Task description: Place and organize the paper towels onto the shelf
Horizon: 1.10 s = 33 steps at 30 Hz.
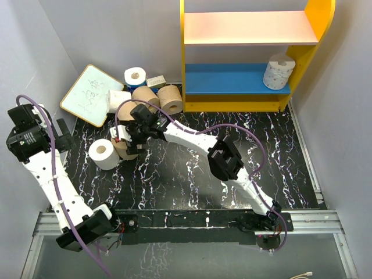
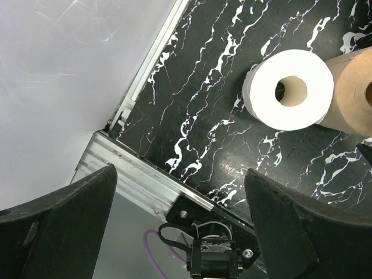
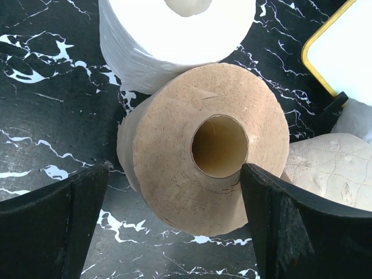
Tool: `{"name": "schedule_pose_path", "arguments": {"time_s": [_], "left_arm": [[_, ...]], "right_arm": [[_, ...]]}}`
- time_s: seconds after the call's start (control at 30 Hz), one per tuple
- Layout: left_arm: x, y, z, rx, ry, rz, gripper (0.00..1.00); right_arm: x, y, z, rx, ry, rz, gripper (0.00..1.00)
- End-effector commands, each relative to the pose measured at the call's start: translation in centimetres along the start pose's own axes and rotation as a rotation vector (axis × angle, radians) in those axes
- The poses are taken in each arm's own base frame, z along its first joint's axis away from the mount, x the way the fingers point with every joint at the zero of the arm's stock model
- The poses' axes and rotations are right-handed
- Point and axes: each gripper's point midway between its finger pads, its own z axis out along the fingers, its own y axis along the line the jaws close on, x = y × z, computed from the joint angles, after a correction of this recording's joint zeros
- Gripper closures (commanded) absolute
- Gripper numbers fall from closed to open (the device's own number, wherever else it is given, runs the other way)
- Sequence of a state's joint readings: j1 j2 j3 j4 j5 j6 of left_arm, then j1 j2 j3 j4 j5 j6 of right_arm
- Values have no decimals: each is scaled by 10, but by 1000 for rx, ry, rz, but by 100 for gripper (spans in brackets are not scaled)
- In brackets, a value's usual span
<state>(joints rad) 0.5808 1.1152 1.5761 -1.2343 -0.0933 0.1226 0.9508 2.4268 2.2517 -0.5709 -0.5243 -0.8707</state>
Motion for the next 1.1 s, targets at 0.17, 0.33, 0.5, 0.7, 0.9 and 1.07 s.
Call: {"name": "schedule_pose_path", "arguments": {"time_s": [0.17,0.33,0.5,0.7,0.9,1.07], "left_arm": [[20,-4,6,11,-4,20,9],[27,-4,9,9,8,31,9],[26,-6,9,23,1,38,9],[31,-7,13,26,12,44,9],[30,-9,12,38,10,40,9],[23,-11,7,55,-1,45,9]], "right_arm": [[-29,1,1,64,-20,-63,8],[-43,13,-1,89,-17,-122,8],[-51,9,1,161,3,-156,11],[-55,-1,2,305,27,-213,13],[-66,-8,-2,353,13,-233,17],[-77,-5,-5,365,12,-277,20]]}}
